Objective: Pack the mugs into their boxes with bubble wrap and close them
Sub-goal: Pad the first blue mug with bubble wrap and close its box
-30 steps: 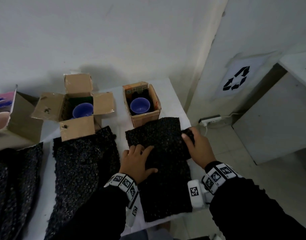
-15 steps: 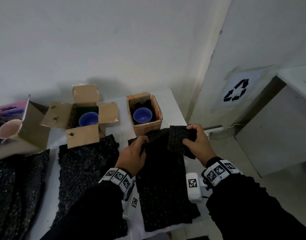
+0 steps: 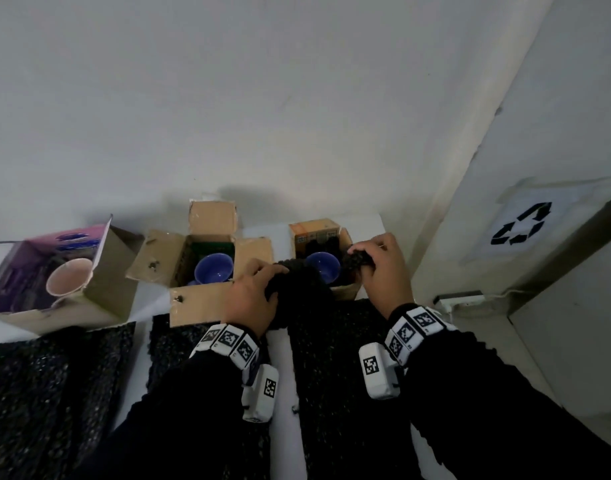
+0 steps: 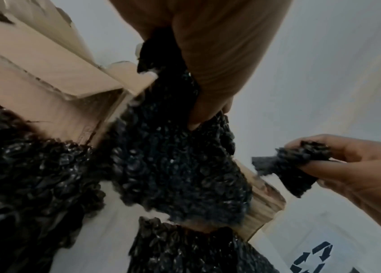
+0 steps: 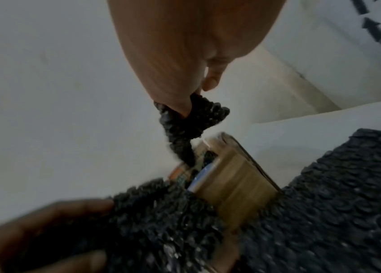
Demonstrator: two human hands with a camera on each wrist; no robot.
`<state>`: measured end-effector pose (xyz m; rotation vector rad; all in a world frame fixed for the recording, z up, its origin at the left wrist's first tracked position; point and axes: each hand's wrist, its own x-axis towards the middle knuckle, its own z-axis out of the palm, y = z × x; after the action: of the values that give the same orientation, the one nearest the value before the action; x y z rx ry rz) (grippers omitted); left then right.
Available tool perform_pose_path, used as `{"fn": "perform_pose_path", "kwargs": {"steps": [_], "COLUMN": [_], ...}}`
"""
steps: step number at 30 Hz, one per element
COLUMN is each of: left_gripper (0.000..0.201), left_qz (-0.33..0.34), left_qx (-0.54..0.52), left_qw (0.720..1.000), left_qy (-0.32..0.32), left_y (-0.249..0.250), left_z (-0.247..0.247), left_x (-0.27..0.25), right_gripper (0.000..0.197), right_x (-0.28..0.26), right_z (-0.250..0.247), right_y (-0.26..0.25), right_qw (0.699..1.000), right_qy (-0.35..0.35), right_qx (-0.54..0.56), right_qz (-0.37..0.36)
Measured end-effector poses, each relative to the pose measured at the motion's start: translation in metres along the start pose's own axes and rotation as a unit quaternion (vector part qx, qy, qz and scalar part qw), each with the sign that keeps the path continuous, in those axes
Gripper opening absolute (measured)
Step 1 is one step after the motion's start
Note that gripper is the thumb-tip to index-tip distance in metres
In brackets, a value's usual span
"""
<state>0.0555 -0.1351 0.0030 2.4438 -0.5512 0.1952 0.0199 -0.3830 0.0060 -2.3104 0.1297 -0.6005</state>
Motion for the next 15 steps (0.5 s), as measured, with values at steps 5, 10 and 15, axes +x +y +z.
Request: {"fn": "perform_pose_path", "kwargs": {"steps": [5,10,15], "left_gripper": [0.042,0.040,0.040], "left_qz": [0.021,0.006,0.004], "left_qx": [0.012,0.011,0.007], "left_qw": [1.000,1.000,1.000], "left_qy": [0.003,-0.022,-0.022], "left_y": [-0.013,-0.030,-0.029], "left_z": [0.004,0.005,0.009], "left_x": [0.002,0.010,0.012], "right_gripper": [0.024,0.026,0.036], "right_x": [-0.004,-0.016,-0.007], "right_z": [0.022,0.023,0.033], "right_y": [-0.001,0.013,0.011], "right_qw": [0.979,0.934,0.923], "right_qy": [-0.122,-0.175,-0.159], "right_qx": [-0.138,-0.284,-0.346], "right_qz": [-0.091,-0.131,-0.054]}}
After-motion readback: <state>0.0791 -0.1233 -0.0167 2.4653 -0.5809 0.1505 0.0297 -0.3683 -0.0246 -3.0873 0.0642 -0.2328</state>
